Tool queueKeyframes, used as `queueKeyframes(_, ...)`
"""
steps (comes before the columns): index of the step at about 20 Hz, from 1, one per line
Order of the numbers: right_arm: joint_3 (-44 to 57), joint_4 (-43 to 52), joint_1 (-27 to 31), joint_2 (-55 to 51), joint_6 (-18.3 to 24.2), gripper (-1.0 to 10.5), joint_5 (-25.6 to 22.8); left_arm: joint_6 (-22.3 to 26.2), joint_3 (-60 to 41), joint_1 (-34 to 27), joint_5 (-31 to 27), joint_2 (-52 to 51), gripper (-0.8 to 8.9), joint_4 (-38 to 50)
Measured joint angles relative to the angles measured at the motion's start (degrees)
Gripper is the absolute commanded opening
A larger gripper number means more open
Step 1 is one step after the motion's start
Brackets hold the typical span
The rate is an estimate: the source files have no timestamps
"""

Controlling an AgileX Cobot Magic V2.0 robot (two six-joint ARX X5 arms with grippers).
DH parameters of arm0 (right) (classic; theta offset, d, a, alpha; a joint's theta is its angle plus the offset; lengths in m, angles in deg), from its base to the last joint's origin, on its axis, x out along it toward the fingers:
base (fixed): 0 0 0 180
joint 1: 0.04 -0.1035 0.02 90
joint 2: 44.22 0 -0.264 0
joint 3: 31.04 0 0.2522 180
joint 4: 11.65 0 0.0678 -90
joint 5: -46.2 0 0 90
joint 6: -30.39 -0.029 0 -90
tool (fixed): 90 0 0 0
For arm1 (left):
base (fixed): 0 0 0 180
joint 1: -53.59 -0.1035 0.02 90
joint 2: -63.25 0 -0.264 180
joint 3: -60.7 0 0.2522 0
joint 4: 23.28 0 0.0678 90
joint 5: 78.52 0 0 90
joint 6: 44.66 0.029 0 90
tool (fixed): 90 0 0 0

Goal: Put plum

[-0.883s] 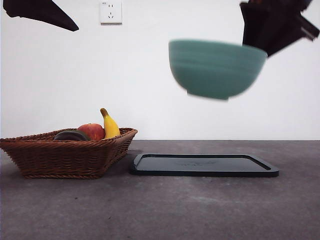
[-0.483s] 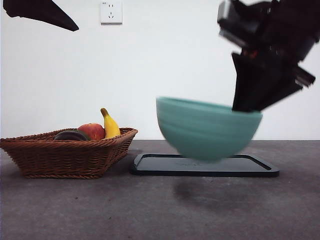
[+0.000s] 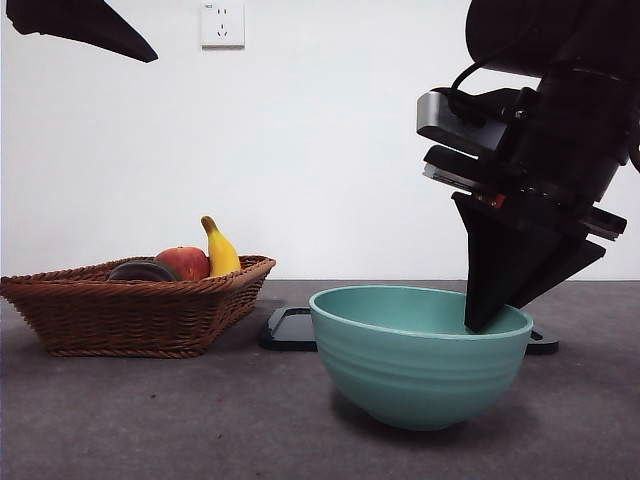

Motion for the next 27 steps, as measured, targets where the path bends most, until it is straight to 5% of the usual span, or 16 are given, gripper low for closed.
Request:
queueKeyframes(5,0.0,0.0,-0.7,0.1,0.0,0.2,0.0,0.0,0.0,0.0,0.0,0.0,4.03,0.0)
queueKeyframes(8,0.0,0.0,-0.7,0.1,0.0,1.8,-0.2,0.0,0.0,0.0,0.0,0.0,4.03,0.0)
queueKeyframes(16,-0.7,-0.3,-0.7,-1.0,-1.3,2.1,-1.7,0.0,0.0,0.0,0.0,0.0,4.03,0.0)
queueKeyframes(27,-12.0,-11.3,0.2,-16.7,1.0,2.1,-1.2,0.0,0.0,0.0,0.0,0.0,4.03,0.0)
